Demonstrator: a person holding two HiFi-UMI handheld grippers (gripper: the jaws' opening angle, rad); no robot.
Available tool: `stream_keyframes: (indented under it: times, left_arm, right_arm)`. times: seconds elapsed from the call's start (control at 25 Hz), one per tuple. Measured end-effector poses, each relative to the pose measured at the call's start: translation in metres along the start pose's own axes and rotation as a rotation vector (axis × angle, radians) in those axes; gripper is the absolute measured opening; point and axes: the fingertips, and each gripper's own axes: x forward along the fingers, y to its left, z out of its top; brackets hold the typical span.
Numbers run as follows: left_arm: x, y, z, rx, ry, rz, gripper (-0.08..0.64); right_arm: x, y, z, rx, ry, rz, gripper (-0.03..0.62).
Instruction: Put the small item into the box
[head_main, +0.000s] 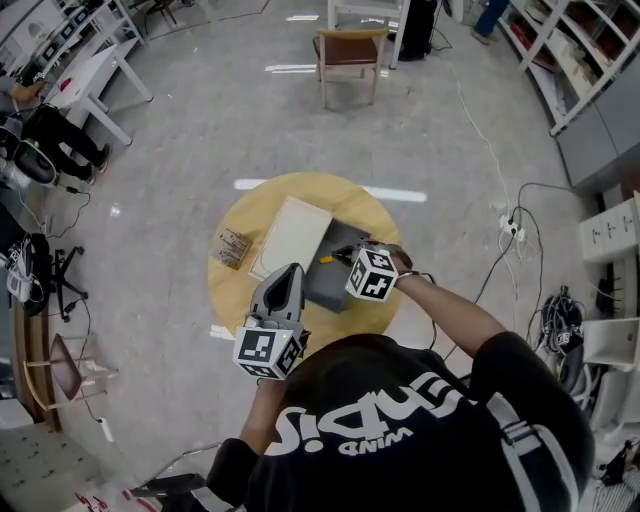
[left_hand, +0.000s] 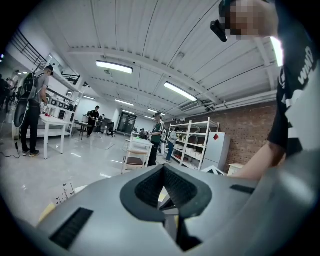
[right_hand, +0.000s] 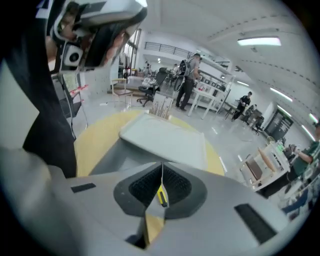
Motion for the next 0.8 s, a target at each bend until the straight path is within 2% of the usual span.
stream_keyframes:
  times: [0.4,0.8]
  left_arm:
    - [-0.007,-0.022,0.004,0.026,-0.012,-0.034,0.009]
    - [-0.018,-0.043,0.007,0.063,-0.028,-0.057,0.009]
  right_arm:
    - [-0.106,-0.012,0.053,0.206,-0.3,-0.222,0.006]
    - [-0.194,-0.005,0.049,0.456,-0.548,-0.404,0.006]
